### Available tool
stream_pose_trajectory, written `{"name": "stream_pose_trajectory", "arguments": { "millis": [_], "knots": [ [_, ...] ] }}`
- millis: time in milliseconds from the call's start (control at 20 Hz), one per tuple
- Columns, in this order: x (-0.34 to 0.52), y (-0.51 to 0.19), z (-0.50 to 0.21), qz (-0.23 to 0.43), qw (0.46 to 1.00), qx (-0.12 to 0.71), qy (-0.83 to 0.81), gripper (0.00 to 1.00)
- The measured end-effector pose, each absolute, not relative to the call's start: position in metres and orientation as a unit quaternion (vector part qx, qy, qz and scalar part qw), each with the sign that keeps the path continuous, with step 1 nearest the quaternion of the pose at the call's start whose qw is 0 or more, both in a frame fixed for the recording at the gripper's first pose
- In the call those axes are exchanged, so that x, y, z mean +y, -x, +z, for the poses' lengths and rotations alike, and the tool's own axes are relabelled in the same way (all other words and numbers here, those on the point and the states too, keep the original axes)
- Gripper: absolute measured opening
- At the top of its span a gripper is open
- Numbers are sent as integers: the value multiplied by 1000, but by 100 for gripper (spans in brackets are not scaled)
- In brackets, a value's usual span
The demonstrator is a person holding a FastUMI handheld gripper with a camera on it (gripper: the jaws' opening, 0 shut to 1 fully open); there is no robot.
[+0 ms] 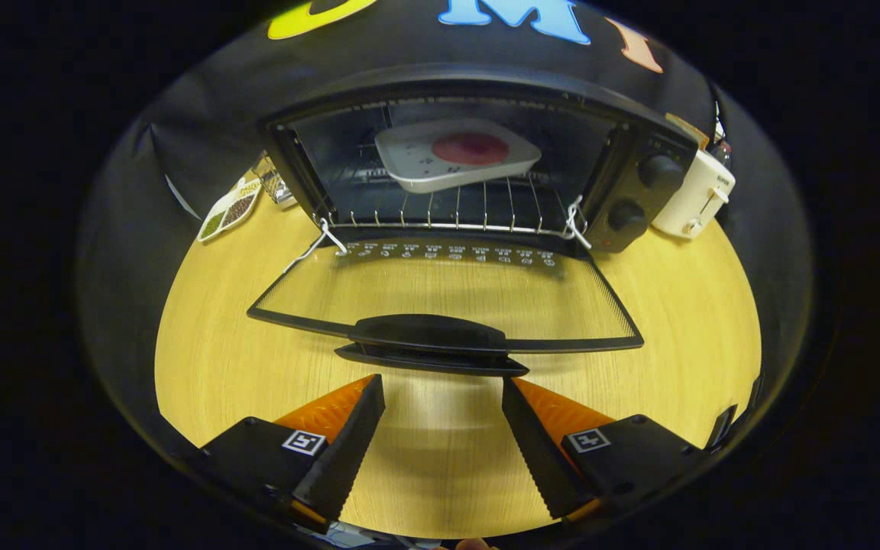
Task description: Open the toaster oven, put the food inside, and close the toaster oven door.
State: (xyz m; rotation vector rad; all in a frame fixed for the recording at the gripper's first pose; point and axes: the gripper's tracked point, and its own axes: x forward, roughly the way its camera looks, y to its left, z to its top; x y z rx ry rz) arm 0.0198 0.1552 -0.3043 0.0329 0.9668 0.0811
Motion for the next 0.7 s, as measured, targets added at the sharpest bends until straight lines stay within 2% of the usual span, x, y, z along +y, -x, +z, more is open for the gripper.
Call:
{"name": "stream_pose_trajectory", "arguments": {
  "millis": [200,500,700],
  "knots": [
    [153,-31,-252,53,922,384,10,99],
    [141,-49,-128,69,974,213,24,99],
    [136,-29,-65,65,989,134,1,99]
  ]
}}
